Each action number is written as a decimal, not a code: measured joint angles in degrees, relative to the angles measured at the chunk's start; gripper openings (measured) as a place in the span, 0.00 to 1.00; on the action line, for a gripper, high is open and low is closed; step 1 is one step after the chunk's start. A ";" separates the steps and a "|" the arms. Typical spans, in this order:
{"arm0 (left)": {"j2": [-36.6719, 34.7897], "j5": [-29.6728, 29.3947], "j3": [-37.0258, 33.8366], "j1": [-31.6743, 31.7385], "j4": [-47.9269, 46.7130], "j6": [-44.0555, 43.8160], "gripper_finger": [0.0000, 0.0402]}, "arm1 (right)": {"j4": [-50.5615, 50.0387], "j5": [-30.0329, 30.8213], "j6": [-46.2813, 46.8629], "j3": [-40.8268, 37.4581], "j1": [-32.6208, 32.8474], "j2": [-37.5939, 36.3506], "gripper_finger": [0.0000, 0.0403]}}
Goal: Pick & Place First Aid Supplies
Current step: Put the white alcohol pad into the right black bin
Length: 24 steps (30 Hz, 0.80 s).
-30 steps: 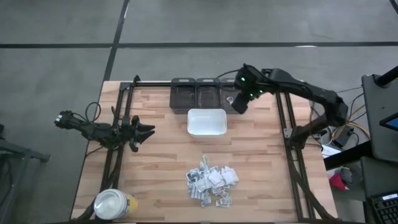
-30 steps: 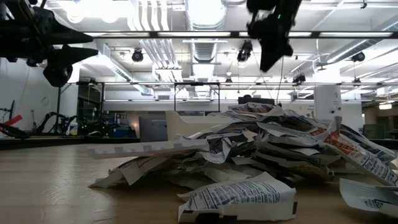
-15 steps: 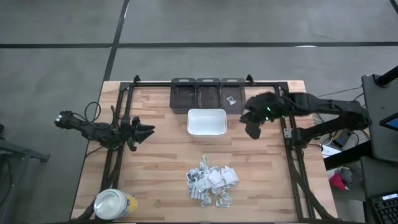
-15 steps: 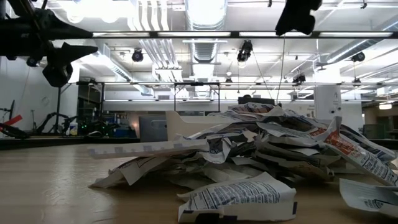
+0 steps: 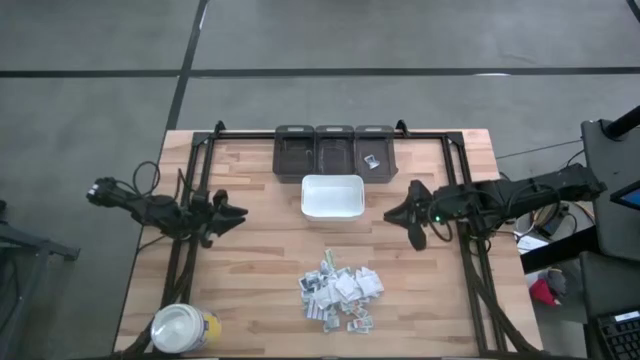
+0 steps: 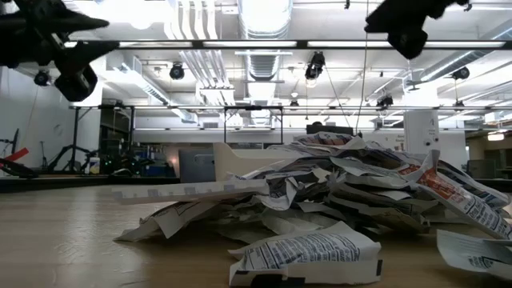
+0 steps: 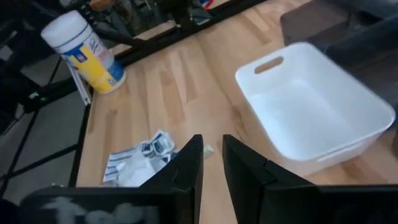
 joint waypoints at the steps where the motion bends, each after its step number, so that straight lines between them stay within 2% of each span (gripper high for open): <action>1: 0.61 0.29 0.60 -0.02 0.02 0.55 0.34 | 0.57 0.48 0.49 -1.16 0.26 -0.47 0.14; 9: 10.80 1.47 6.71 -0.02 -1.34 1.12 0.34 | 6.29 5.45 1.18 -9.73 0.51 -5.58 0.14; 19: 31.37 5.47 17.04 -0.02 -2.56 -0.30 0.34 | 15.16 5.43 1.05 -19.30 0.51 -15.18 0.14; 24: 42.62 8.42 24.00 -0.02 -8.93 -1.33 0.34 | 18.18 5.40 1.04 -23.20 0.49 -18.85 0.14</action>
